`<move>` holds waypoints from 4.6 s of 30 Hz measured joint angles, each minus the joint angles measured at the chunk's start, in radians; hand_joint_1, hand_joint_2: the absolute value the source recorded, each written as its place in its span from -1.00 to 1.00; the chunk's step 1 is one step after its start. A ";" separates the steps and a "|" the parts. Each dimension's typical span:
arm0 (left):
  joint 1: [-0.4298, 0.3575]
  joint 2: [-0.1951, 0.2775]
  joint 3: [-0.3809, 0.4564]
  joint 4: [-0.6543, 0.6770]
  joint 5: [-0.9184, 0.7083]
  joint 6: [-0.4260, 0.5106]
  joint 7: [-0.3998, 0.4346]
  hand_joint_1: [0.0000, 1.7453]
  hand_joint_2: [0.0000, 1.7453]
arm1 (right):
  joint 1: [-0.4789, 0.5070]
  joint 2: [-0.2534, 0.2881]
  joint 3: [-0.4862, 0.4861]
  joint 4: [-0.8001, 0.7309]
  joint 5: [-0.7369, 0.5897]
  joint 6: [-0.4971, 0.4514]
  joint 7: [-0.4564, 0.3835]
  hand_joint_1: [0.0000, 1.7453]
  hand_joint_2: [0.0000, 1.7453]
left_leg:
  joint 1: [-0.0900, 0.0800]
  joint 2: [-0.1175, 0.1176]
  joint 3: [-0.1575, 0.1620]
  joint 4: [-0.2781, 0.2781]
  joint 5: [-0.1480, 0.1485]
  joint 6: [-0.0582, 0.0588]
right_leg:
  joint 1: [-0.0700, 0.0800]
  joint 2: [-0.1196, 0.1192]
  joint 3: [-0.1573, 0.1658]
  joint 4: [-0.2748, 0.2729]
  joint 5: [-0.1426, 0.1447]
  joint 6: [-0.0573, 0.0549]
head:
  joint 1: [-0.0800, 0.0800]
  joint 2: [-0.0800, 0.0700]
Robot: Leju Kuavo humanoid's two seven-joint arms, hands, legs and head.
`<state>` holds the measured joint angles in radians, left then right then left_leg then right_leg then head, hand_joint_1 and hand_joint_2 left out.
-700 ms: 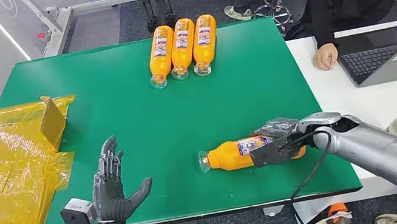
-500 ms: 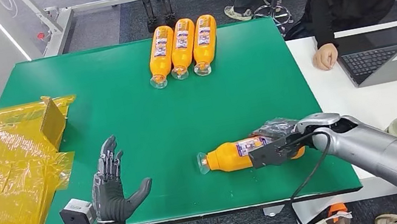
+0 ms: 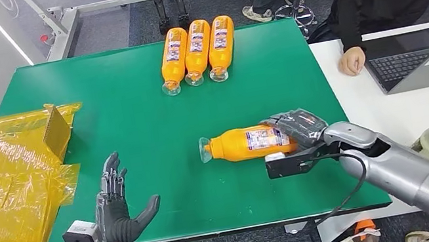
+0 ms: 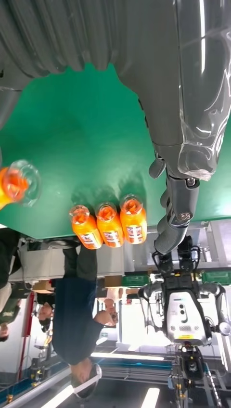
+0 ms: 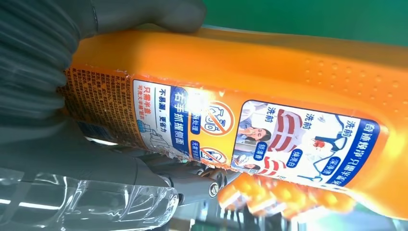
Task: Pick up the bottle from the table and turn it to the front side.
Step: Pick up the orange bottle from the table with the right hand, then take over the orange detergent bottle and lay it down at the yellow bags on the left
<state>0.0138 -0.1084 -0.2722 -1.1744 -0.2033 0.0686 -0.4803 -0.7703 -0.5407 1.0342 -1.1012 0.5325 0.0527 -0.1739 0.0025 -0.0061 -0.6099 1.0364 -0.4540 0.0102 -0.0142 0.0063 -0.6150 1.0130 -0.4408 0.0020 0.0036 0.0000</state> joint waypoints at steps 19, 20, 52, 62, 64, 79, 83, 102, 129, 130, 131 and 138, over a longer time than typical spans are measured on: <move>0.028 -0.060 0.047 -0.043 0.175 -0.090 -0.002 -1.00 1.00 | 0.288 0.062 -0.301 -0.278 0.150 -0.071 -0.056 1.00 1.00 | 0.000 0.000 -0.001 0.000 0.000 0.000 | 0.000 0.000 0.000 0.000 0.000 0.000 | 0.000 0.000; 0.028 -0.062 0.048 -0.043 0.200 -0.109 -0.002 -1.00 1.00 | 0.293 0.069 -0.306 -0.282 0.147 -0.072 -0.062 1.00 1.00 | 0.000 0.000 -0.001 0.000 0.000 0.000 | 0.000 0.000 0.000 0.000 0.000 0.000 | 0.000 0.000; -0.067 -0.090 0.034 -0.005 0.407 -0.223 0.020 -1.00 1.00 | 0.491 0.373 -0.317 -0.300 0.186 -0.129 -0.092 0.96 1.00 | 0.001 0.001 0.000 -0.001 0.000 0.000 | 0.000 0.000 0.000 0.000 0.000 0.000 | 0.000 0.000; -0.071 -0.078 -0.003 -0.066 0.462 -0.246 0.042 -1.00 1.00 | 0.518 0.448 -0.317 -0.264 0.167 -0.118 -0.101 0.99 1.00 | 0.000 0.000 -0.001 -0.001 0.000 0.000 | 0.000 0.000 0.000 0.000 0.000 0.000 | 0.000 0.000; -0.071 -0.076 -0.008 -0.071 0.469 -0.244 0.043 -1.00 1.00 | 0.521 0.451 -0.317 -0.261 0.164 -0.133 -0.110 1.00 1.00 | 0.000 0.000 -0.001 -0.001 0.000 0.000 | 0.000 0.000 0.000 0.000 0.000 0.000 | 0.000 0.000; -0.037 -0.062 -0.024 -0.070 0.465 -0.222 0.046 -1.00 1.00 | 0.522 0.419 -0.432 -0.312 0.294 -0.208 -0.090 0.98 1.00 | 0.000 0.001 0.000 -0.001 0.000 0.000 | 0.000 0.000 0.000 0.000 0.000 0.000 | 0.000 0.000; -0.022 -0.061 -0.024 -0.070 0.465 -0.221 0.046 -1.00 1.00 | 0.519 0.400 -0.462 -0.320 0.300 -0.210 -0.101 0.98 1.00 | 0.000 0.001 0.000 -0.001 0.000 0.000 | 0.000 0.000 0.000 0.000 0.000 0.000 | 0.000 0.000; 0.025 -0.062 -0.078 -0.123 0.459 -0.256 0.071 -1.00 1.00 | 0.486 0.407 -0.473 -0.271 0.261 -0.214 -0.162 0.99 1.00 | 0.000 0.001 -0.001 -0.001 0.000 0.000 | 0.000 0.000 0.000 0.000 0.000 0.000 | 0.000 0.000; -0.018 -0.061 -0.152 -0.129 0.457 -0.213 0.038 -1.00 1.00 | 0.344 0.554 -0.303 -0.106 0.114 -0.182 -0.218 0.95 1.00 | 0.000 0.001 0.000 -0.001 0.000 -0.001 | 0.000 0.000 0.000 0.000 0.000 -0.001 | 0.000 0.000; -0.019 -0.061 -0.152 -0.129 0.452 -0.204 0.033 -1.00 1.00 | 0.344 0.555 -0.296 -0.104 0.114 -0.179 -0.219 0.94 1.00 | 0.000 0.001 0.000 -0.001 0.000 -0.001 | 0.000 0.000 0.000 0.000 0.000 -0.001 | 0.000 0.000; -0.020 -0.061 -0.151 -0.128 0.447 -0.195 0.030 -1.00 1.00 | 0.344 0.555 -0.288 -0.103 0.113 -0.176 -0.220 0.94 1.00 | 0.000 0.001 0.000 -0.001 0.000 -0.001 | 0.000 0.000 0.000 0.000 0.000 -0.001 | 0.000 0.000; -0.023 -0.050 -0.145 -0.125 0.431 -0.170 0.014 -1.00 1.00 | 0.344 0.556 -0.235 -0.088 0.096 -0.165 -0.228 0.94 1.00 | 0.001 0.001 0.000 -0.001 0.000 -0.001 | 0.000 0.000 -0.001 0.001 0.000 -0.001 | 0.000 0.000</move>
<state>-0.0092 -0.1584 -0.4169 -1.2993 0.2274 -0.1014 -0.4667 -0.4264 0.0152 0.7992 -1.1891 0.6288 -0.1122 -0.4014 0.0031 -0.0050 -0.6102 1.0356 -0.4536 0.0092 -0.0138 0.0066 -0.6157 1.0135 -0.4411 0.0012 0.0038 0.0000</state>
